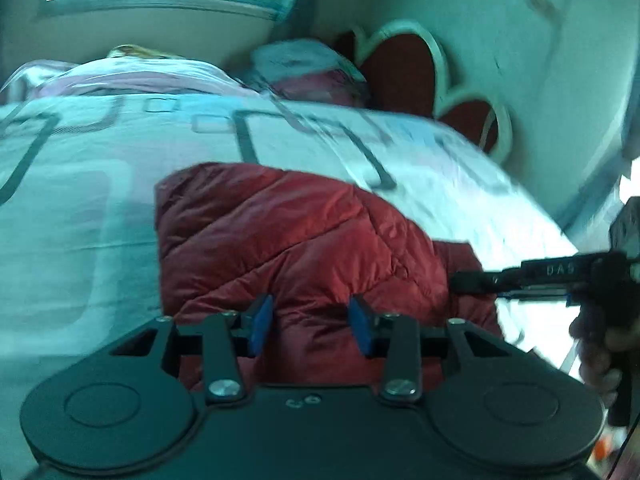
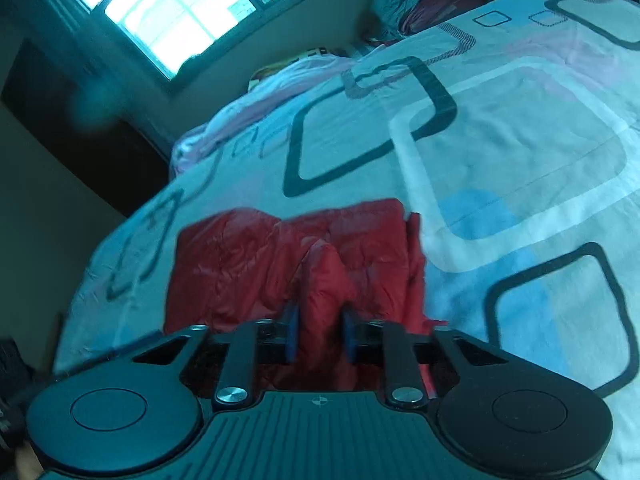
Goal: Fold large clothes
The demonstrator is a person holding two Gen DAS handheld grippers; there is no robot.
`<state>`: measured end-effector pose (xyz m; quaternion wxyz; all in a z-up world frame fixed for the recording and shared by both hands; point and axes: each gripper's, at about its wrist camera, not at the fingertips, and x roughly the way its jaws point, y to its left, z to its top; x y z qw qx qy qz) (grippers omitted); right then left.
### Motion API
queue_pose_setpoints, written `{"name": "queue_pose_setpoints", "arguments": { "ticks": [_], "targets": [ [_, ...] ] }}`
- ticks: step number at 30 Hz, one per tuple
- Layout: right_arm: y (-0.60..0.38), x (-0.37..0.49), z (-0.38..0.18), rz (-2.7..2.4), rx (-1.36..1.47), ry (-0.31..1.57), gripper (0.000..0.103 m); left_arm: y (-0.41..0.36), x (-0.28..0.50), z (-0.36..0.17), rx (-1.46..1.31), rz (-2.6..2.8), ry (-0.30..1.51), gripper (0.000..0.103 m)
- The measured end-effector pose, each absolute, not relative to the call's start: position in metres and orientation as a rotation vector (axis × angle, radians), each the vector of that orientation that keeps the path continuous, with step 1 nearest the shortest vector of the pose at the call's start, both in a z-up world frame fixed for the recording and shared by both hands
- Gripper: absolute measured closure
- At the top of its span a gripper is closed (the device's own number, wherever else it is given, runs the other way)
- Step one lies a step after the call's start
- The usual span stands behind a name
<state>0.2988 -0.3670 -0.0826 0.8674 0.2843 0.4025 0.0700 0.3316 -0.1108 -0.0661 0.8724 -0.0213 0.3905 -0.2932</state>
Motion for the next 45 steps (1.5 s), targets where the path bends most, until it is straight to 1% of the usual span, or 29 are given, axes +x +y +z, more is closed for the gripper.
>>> {"name": "queue_pose_setpoints", "arguments": {
  "ticks": [2,5,8,10,13,14,15,16,19,20,21,22,23,24,29,32,35,38,41,42,43,44,45],
  "targets": [
    [-0.369,0.292,-0.096,0.115,0.582,0.87,0.083,-0.124,0.333,-0.075,0.03,-0.628,0.839,0.061],
    [-0.373,0.288,-0.117,0.084,0.581,0.896,0.083,-0.143,0.334,-0.095,0.13,-0.632,0.847,0.061],
    [-0.376,0.286,-0.134,0.075,0.615,0.895,0.083,-0.147,0.337,-0.105,0.126,-0.625,0.864,0.061],
    [-0.377,0.287,-0.132,0.082,0.608,0.901,0.083,-0.143,0.34,-0.105,0.116,-0.63,0.874,0.061],
    [-0.38,0.284,-0.114,0.084,0.584,0.89,0.082,-0.137,0.341,-0.091,0.095,-0.626,0.881,0.063],
    [-0.381,0.279,-0.105,0.081,0.575,0.873,0.077,-0.134,0.339,-0.084,0.079,-0.627,0.871,0.063],
    [-0.381,0.27,-0.091,0.093,0.553,0.841,0.067,-0.129,0.333,-0.074,0.066,-0.637,0.853,0.063],
    [-0.379,0.263,-0.079,0.113,0.527,0.809,0.065,-0.124,0.326,-0.067,0.059,-0.644,0.84,0.063],
    [-0.369,0.236,-0.045,0.184,0.448,0.757,0.065,-0.111,0.3,-0.049,0.038,-0.673,0.822,0.063],
    [-0.363,0.227,-0.037,0.213,0.422,0.748,0.065,-0.109,0.291,-0.045,0.04,-0.678,0.816,0.063],
    [-0.355,0.217,-0.03,0.242,0.379,0.74,0.068,-0.106,0.28,-0.042,0.044,-0.686,0.812,0.063],
    [-0.343,0.21,-0.025,0.265,0.338,0.74,0.075,-0.106,0.271,-0.041,0.043,-0.696,0.811,0.063],
    [-0.335,0.202,-0.023,0.284,0.305,0.752,0.088,-0.105,0.264,-0.041,0.045,-0.706,0.816,0.067],
    [-0.327,0.196,-0.023,0.297,0.282,0.769,0.09,-0.103,0.255,-0.043,0.054,-0.713,0.822,0.071],
    [-0.301,0.172,-0.043,0.315,0.201,0.845,0.09,-0.097,0.23,-0.055,0.115,-0.707,0.865,0.071],
    [-0.294,0.172,-0.076,0.293,0.175,0.91,0.09,-0.092,0.228,-0.073,0.119,-0.71,0.904,0.071],
    [-0.294,0.176,-0.107,0.282,0.219,0.97,0.09,-0.091,0.233,-0.093,0.106,-0.705,0.933,0.071],
    [-0.294,0.179,-0.124,0.267,0.238,0.978,0.09,-0.092,0.235,-0.098,0.107,-0.701,0.935,0.071],
    [-0.299,0.181,-0.109,0.266,0.243,0.983,0.09,-0.088,0.238,-0.085,0.089,-0.701,0.939,0.071],
    [-0.303,0.18,-0.098,0.257,0.248,0.955,0.089,-0.086,0.238,-0.076,0.077,-0.695,0.921,0.064],
    [-0.309,0.178,-0.085,0.249,0.267,0.914,0.089,-0.082,0.24,-0.067,0.069,-0.683,0.887,0.06],
    [-0.318,0.18,-0.072,0.245,0.297,0.875,0.089,-0.08,0.245,-0.058,0.068,-0.673,0.85,0.056],
    [-0.325,0.184,-0.061,0.234,0.317,0.842,0.089,-0.08,0.252,-0.051,0.066,-0.67,0.823,0.056]
  ]
}}
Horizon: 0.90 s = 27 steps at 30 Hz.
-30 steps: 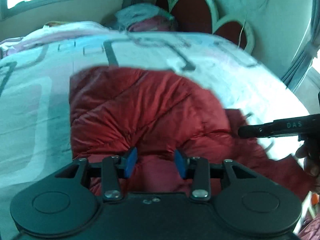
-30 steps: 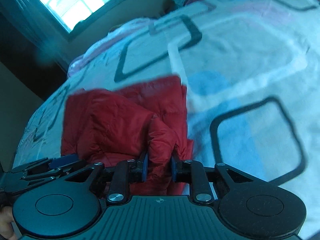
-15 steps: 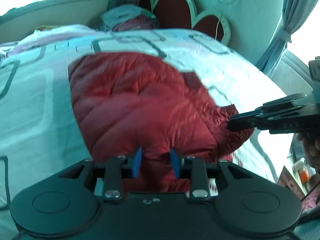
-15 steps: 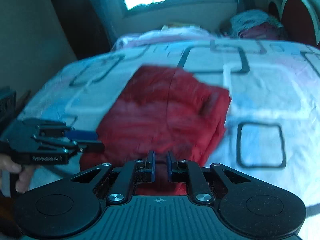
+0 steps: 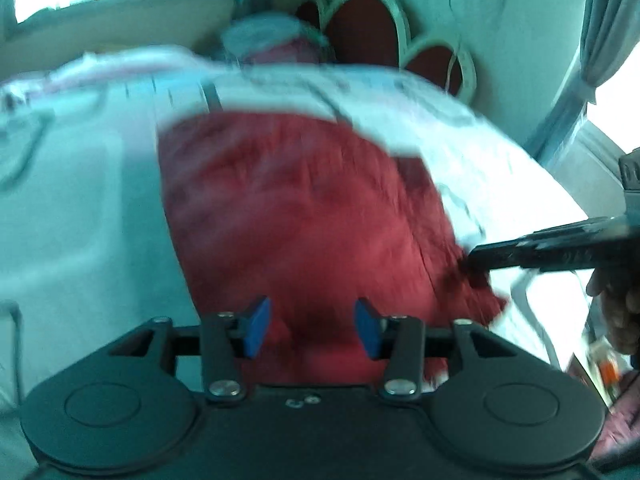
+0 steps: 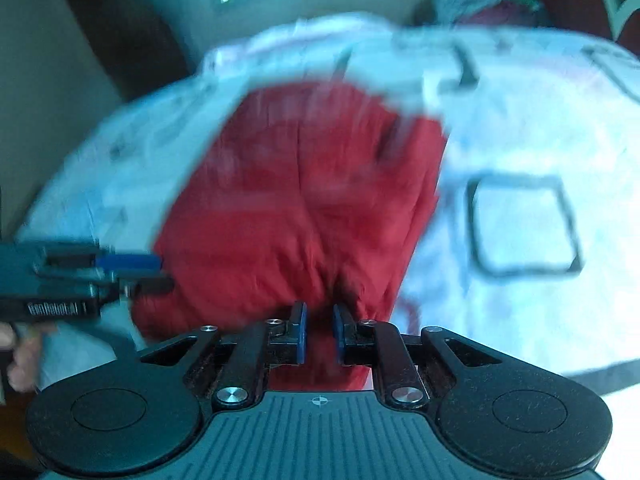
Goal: Fold large clothes
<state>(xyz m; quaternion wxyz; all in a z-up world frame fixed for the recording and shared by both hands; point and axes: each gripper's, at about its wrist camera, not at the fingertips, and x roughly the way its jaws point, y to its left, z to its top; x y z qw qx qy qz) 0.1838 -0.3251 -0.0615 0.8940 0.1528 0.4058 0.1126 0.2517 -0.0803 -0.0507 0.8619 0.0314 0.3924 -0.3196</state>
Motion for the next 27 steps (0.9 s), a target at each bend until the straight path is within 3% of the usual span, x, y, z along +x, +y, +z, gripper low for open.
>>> {"name": "queue_pose_setpoints", "arguments": {
  "ticks": [5,6,7,8,10,11,12,20,27],
  "targets": [
    [-0.331,0.252,-0.033,0.202,0.287,0.72,0.087,-0.108,0.321,-0.029,0.094,-0.63,0.719,0.056],
    [-0.33,0.267,-0.032,0.202,0.282,0.713,0.068,-0.115,0.336,-0.03,0.093,-0.624,0.719,0.056],
    [-0.327,0.283,-0.032,0.198,0.276,0.704,0.057,-0.123,0.352,-0.031,0.089,-0.624,0.725,0.056],
    [-0.324,0.296,-0.033,0.206,0.264,0.701,0.052,-0.132,0.367,-0.035,0.093,-0.617,0.739,0.056],
    [-0.318,0.326,-0.04,0.207,0.229,0.728,0.056,-0.147,0.389,-0.043,0.107,-0.598,0.766,0.056],
    [-0.316,0.336,-0.044,0.213,0.215,0.743,0.073,-0.151,0.395,-0.049,0.109,-0.591,0.781,0.056],
    [-0.313,0.344,-0.053,0.215,0.205,0.764,0.084,-0.155,0.399,-0.056,0.112,-0.585,0.8,0.056],
    [-0.315,0.367,-0.116,0.242,0.205,0.905,0.084,-0.167,0.4,-0.09,0.2,-0.56,0.838,0.056],
    [-0.313,0.367,-0.128,0.247,0.198,0.904,0.084,-0.172,0.402,-0.099,0.224,-0.543,0.836,0.056]
  ]
}}
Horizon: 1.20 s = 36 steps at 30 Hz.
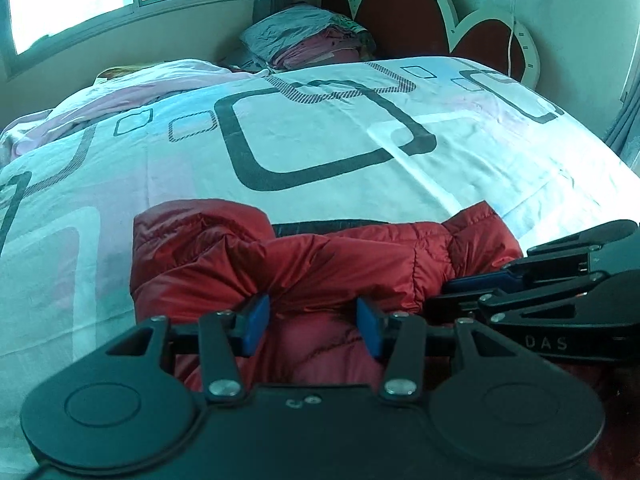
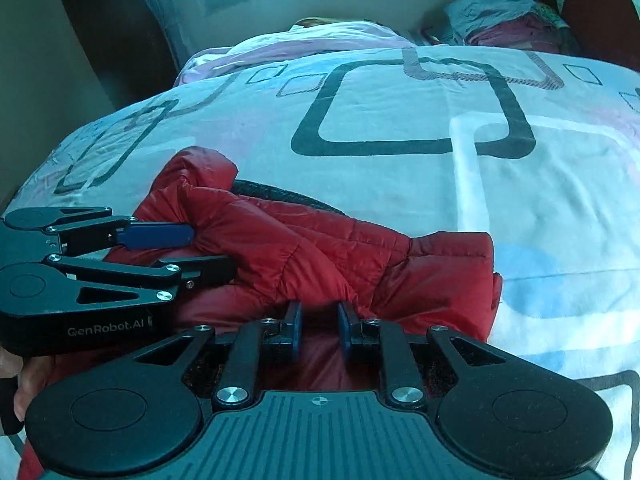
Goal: Fold large clothes
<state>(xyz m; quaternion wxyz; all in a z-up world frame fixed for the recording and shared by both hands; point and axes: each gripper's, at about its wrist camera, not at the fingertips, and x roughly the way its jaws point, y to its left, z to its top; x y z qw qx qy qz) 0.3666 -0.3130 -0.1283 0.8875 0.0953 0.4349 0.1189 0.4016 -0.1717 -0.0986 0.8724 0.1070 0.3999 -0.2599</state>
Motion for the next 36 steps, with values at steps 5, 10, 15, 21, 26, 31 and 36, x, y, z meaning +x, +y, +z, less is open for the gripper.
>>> {"name": "queue_pose_setpoints", "arguments": {
  "ticks": [5,10,15,21,26,31,36],
  "targets": [
    [-0.309,0.351,-0.1,0.235,0.158,0.878,0.083,-0.163,0.389,-0.077,0.192,-0.539,0.814,0.045],
    [-0.31,0.294,-0.06,0.281,0.137,0.777,0.065,-0.131,0.344,-0.041,0.127,-0.544,0.764,0.033],
    [-0.304,0.255,-0.063,0.294,0.107,0.801,0.065,-0.107,0.306,-0.047,0.121,-0.534,0.826,0.045],
    [-0.292,0.258,-0.104,0.276,0.114,0.879,0.065,-0.111,0.304,-0.081,0.142,-0.498,0.891,0.044],
    [-0.295,0.258,-0.102,0.255,0.139,0.878,0.065,-0.113,0.303,-0.079,0.153,-0.483,0.892,0.044],
    [-0.296,0.22,-0.065,0.303,0.118,0.817,0.065,-0.101,0.272,-0.047,0.119,-0.5,0.868,0.04],
    [-0.288,0.192,-0.065,0.36,0.146,0.851,0.065,-0.101,0.246,-0.053,0.147,-0.519,0.928,0.038]
  ]
}}
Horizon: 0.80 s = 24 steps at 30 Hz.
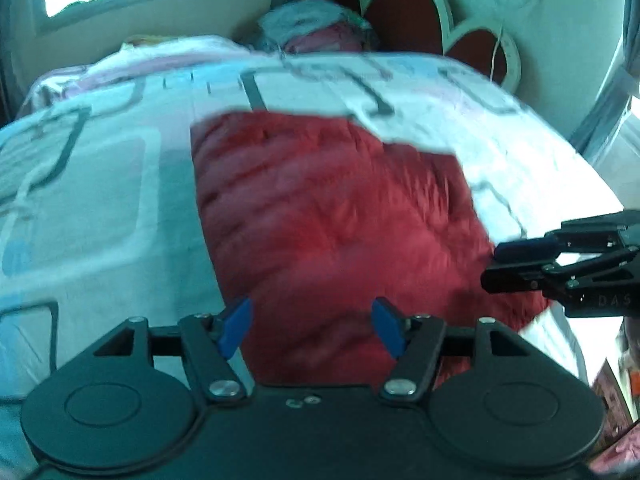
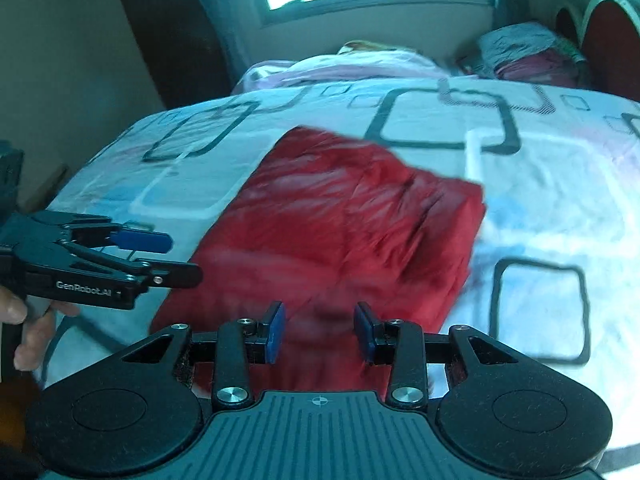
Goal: Fold large clothes
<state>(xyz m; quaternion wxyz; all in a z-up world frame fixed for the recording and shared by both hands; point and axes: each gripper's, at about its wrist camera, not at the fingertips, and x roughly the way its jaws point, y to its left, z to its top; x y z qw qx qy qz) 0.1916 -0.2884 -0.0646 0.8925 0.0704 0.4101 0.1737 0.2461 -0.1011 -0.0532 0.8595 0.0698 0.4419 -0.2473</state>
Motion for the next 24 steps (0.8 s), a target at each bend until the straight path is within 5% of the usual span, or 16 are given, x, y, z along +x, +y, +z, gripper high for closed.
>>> {"name": "queue_pose_setpoints", "arguments": {
  "ticks": [5,13,15,16,17,18,24],
  "targets": [
    [-0.271,0.198,-0.108,0.285,0.098,1.002,0.065,-0.112,0.246,-0.08,0.178,-0.48,0.986,0.032],
    [-0.28,0.199,-0.099,0.288,0.132,0.99,0.065,-0.112,0.245,-0.073,0.168,-0.459,0.987,0.027],
    [-0.293,0.192,-0.084,0.273,0.201,0.927,0.063,-0.109,0.242,-0.063,0.135,-0.438,0.962,0.0],
    [-0.302,0.189,-0.078,0.271,0.244,0.901,0.054,-0.106,0.242,-0.058,0.113,-0.428,0.938,0.001],
    [-0.311,0.187,-0.073,0.27,0.29,0.869,0.023,-0.103,0.244,-0.055,0.091,-0.427,0.928,0.0],
    [-0.32,0.186,-0.069,0.263,0.326,0.836,0.012,-0.1,0.247,-0.054,0.069,-0.422,0.927,0.0],
    [-0.376,0.209,-0.089,0.212,0.519,0.867,0.012,-0.08,0.281,-0.063,-0.137,-0.413,0.951,0.001]
  ]
}}
